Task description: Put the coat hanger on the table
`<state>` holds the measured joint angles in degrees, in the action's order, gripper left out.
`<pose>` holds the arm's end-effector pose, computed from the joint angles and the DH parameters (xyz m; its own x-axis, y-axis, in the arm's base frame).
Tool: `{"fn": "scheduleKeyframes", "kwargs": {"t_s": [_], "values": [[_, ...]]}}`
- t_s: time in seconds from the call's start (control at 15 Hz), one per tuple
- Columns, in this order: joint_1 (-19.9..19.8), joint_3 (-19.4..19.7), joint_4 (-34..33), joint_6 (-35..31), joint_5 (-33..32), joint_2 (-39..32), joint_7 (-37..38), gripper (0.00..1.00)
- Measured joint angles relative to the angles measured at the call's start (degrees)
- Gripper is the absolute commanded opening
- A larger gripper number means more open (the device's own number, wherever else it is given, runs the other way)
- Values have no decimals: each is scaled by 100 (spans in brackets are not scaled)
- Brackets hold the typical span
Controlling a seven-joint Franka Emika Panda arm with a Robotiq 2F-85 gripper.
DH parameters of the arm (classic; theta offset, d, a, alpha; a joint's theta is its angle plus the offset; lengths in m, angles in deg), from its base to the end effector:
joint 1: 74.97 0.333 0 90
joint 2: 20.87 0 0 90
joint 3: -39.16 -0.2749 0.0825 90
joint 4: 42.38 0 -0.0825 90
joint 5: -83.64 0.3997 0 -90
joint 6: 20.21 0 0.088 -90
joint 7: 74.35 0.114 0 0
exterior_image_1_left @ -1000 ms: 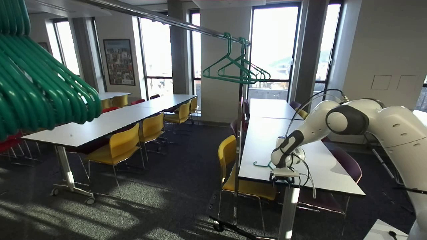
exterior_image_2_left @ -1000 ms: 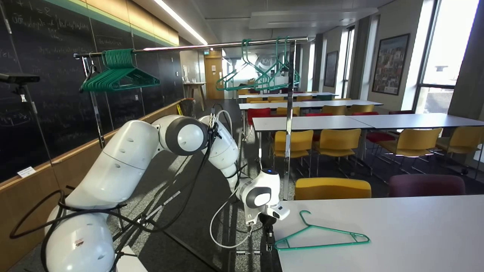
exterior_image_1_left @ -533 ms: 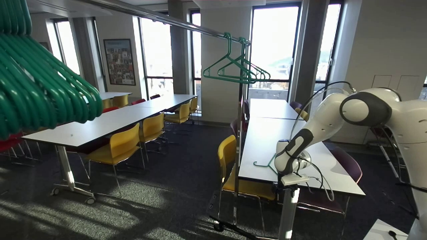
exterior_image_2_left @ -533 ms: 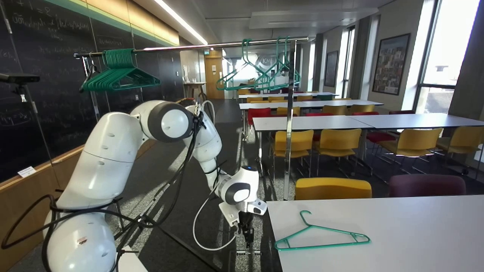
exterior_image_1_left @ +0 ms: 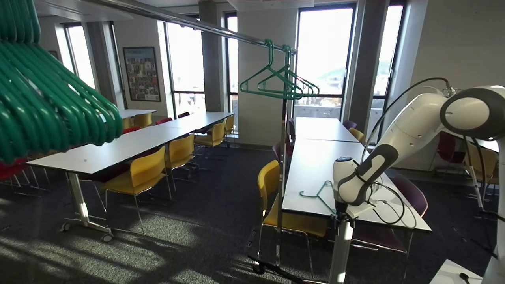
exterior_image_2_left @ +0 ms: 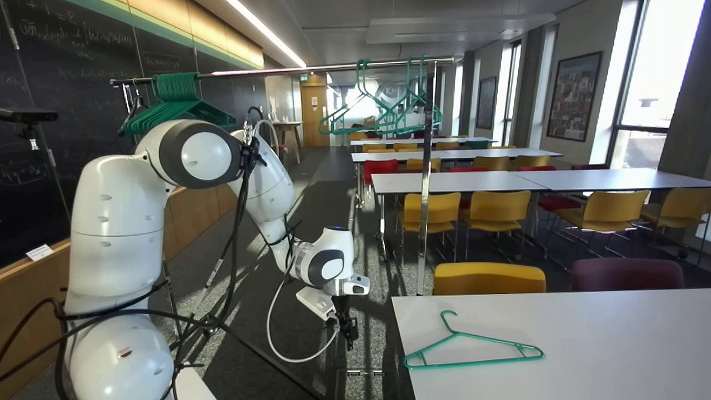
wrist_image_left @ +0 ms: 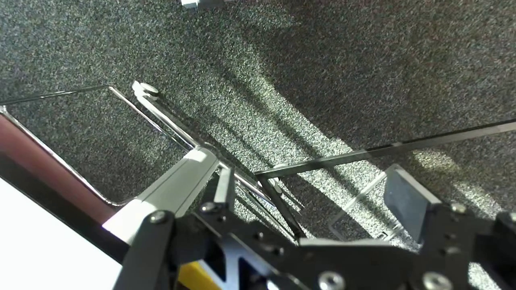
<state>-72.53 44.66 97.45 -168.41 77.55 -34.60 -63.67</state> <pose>0.4736 -0.0269 0.1381 0.9856 -0.1477 -0.0819 -0.1406 -0.9863 0.0866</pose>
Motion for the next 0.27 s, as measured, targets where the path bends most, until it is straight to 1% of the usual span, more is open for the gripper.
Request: {"fn": "scheduleKeyframes", "kwargs": {"t_s": [0.27], "values": [[-6,0,-84,-4,0,-204,0,100]]}}
